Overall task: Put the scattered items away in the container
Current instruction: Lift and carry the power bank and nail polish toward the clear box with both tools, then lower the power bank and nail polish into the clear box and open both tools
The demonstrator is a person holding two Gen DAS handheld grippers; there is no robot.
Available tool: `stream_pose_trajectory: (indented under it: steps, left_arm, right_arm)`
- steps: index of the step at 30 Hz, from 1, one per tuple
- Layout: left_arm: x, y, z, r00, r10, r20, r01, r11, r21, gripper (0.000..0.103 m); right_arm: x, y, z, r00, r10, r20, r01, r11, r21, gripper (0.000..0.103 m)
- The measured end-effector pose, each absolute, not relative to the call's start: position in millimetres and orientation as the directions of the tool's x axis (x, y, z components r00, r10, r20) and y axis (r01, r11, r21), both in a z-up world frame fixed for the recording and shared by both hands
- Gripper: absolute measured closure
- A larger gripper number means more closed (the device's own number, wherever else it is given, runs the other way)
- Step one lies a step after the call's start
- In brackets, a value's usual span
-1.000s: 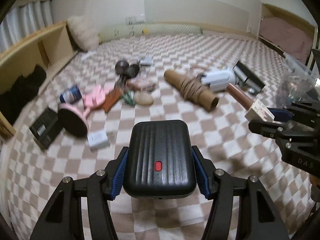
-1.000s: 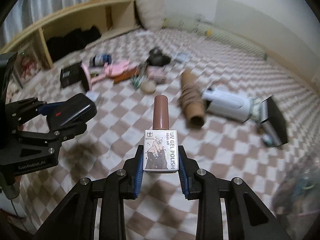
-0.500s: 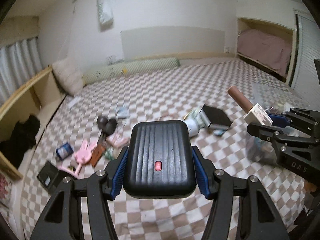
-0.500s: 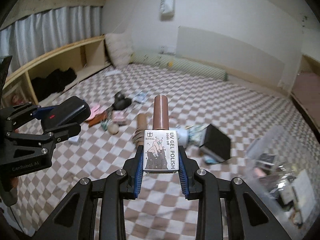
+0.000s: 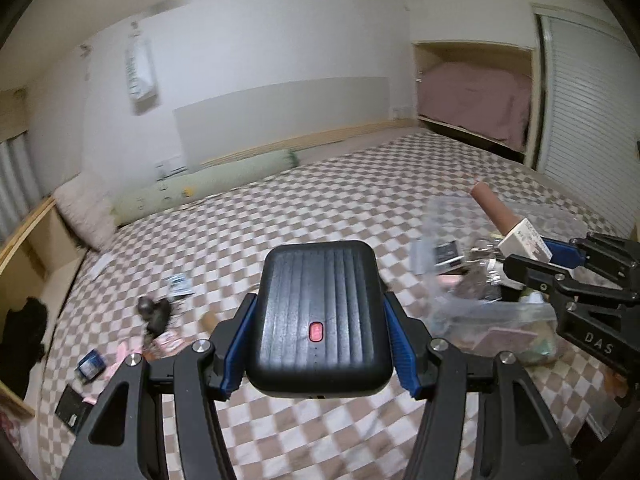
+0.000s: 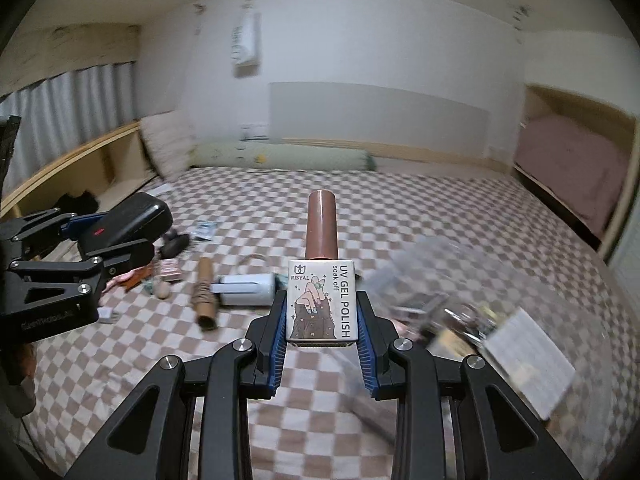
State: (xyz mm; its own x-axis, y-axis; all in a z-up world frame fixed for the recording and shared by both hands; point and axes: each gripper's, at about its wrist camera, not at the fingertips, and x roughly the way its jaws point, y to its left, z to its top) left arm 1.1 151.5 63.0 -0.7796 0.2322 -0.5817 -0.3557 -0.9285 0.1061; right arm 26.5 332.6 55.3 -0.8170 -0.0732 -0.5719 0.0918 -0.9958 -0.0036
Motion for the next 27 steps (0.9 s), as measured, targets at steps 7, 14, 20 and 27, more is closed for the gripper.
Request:
stream_pose_trajectory:
  steps: [7, 14, 20, 27]
  left_arm:
    - [-7, 208, 59, -0.759, 0.294, -0.581, -0.426, -0.899, 0.101, 0.043]
    - [-20, 253, 42, -0.729, 0.340, -0.595, -0.478, -0.874, 0.085, 0.043]
    - [-31, 288, 29, -0.695, 0.370, -0.617, -0.512, -0.857, 0.064, 0.043]
    - [-49, 308, 15, -0.657, 0.391, -0.644, -0.528, -0.849, 0.023, 0.043]
  right_arm:
    - [35, 396, 54, -0.826, 0.024, -0.563, -0.037, -0.999, 0.012, 0.072]
    - [41, 450, 49, -0.818, 0.077, -0.571, -0.152, -0.985, 0.085, 0.072]
    - [34, 472, 29, -0.777, 0.093, -0.622, -0.204, -0.973, 0.109, 0.072]
    - [23, 492, 5, -0.710, 0.016, -0.704, -0.212, -0.958, 0.192, 0.072]
